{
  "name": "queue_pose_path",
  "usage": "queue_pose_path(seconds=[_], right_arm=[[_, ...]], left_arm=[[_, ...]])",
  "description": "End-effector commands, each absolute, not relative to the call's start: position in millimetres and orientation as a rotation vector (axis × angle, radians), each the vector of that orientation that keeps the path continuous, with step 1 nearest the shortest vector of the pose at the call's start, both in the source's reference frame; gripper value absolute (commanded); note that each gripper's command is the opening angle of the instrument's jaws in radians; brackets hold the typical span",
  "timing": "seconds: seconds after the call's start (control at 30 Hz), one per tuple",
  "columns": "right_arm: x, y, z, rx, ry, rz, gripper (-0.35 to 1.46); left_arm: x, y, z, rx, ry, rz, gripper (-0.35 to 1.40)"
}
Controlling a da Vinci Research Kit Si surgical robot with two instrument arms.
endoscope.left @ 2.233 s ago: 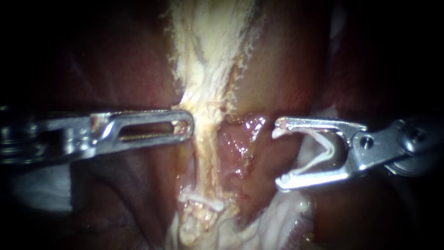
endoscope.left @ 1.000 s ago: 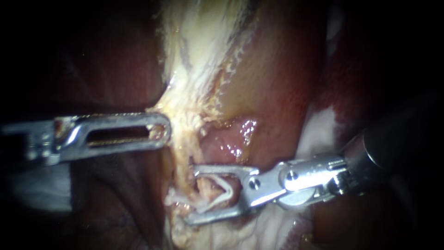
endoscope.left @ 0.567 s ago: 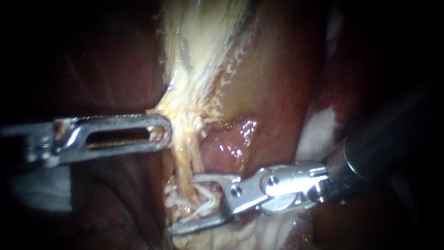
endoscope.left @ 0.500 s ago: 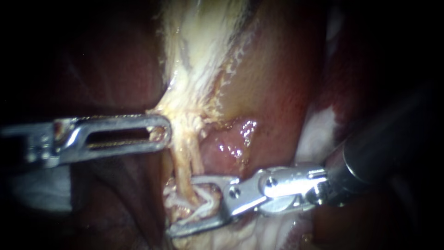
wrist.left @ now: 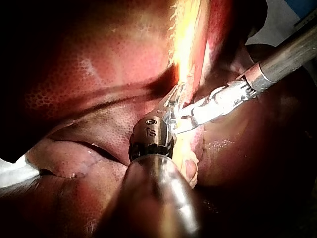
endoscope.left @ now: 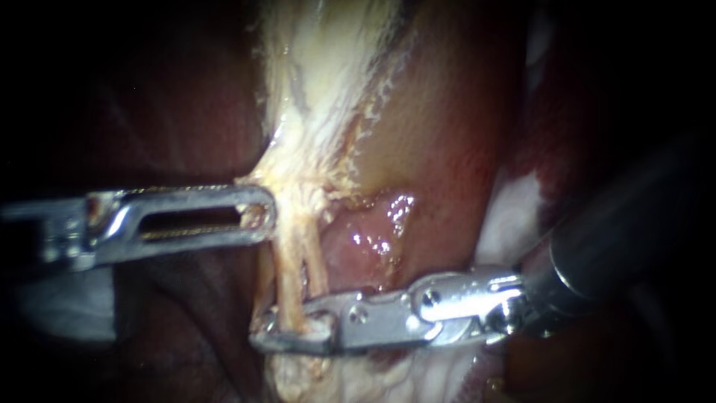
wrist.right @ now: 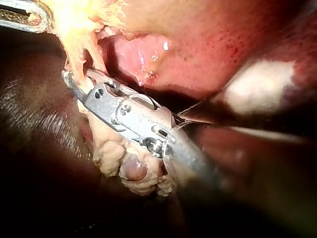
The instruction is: Clipping second clip left tube
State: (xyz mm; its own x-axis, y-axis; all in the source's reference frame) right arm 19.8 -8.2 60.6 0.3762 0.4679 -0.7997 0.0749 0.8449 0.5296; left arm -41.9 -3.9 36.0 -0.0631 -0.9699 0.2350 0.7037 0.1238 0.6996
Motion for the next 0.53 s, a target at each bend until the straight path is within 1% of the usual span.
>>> queue_pose_path(seconds=[0.03,0.53], right_arm=[[19.7,-8.2,60.6,0.530,1.169,0.275,-0.35],[19.7,-8.3,61.1,0.527,1.164,0.277,-0.35]], left_arm=[[-41.9,-3.9,36.0,0.421,-0.810,-1.438,-0.35],[-41.9,-3.9,36.1,0.422,-0.810,-1.437,-0.35]])
